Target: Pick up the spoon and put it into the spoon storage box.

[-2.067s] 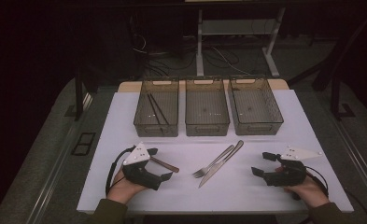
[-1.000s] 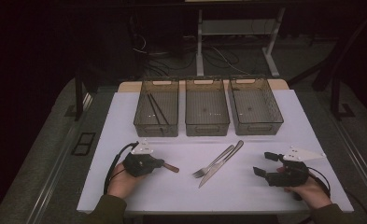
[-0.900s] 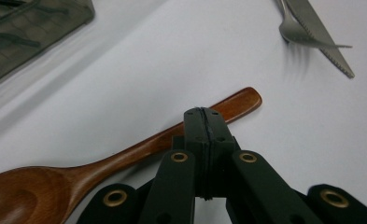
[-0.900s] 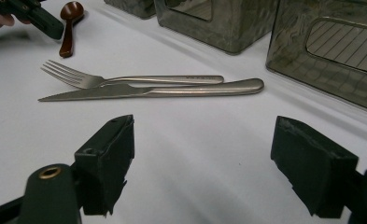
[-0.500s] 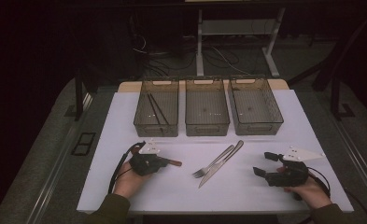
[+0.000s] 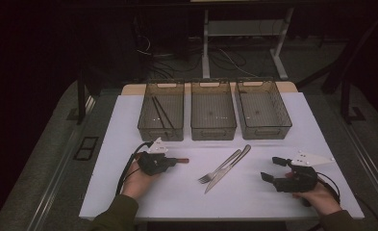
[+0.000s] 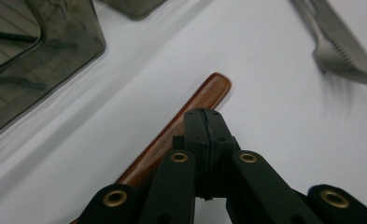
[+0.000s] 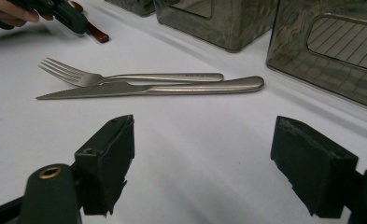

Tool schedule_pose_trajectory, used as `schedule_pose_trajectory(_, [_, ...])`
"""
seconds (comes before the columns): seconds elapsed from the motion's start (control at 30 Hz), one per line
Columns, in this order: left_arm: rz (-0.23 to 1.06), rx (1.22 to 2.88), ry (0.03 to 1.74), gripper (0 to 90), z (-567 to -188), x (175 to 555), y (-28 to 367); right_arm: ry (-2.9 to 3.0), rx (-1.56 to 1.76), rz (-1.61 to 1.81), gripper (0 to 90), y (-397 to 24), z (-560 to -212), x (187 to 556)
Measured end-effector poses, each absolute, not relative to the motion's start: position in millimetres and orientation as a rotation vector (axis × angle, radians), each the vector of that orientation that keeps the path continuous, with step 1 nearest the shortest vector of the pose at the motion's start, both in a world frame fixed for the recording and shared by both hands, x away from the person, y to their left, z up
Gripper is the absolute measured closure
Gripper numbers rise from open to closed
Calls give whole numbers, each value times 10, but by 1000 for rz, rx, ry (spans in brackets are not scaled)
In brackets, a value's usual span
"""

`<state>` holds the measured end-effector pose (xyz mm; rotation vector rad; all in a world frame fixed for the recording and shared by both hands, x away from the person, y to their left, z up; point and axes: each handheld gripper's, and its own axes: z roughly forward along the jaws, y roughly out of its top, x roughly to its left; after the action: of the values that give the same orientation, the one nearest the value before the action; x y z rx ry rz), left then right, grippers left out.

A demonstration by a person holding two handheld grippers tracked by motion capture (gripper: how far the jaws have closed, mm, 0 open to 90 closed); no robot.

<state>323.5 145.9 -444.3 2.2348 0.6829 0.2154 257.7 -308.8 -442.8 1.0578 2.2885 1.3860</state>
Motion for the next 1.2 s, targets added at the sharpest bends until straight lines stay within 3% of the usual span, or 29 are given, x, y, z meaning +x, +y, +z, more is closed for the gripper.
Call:
schedule_pose_trajectory(0.5, [306, 2055, 797, 557, -4113, 3273, 2010, 2292, 1056, 1390, 206, -3097, -4422, 2575])
schedule_pose_trajectory(0.8, [302, 2007, 908, 399, -4196, 3386, 2473, 2295, 1060, 1385, 206, -3091, -4427, 2578])
schedule_pose_trajectory(1.2, [262, 2058, 958, 361, -4359, 3458, 2523, 2299, 1057, 1380, 206, -3089, -4434, 2584])
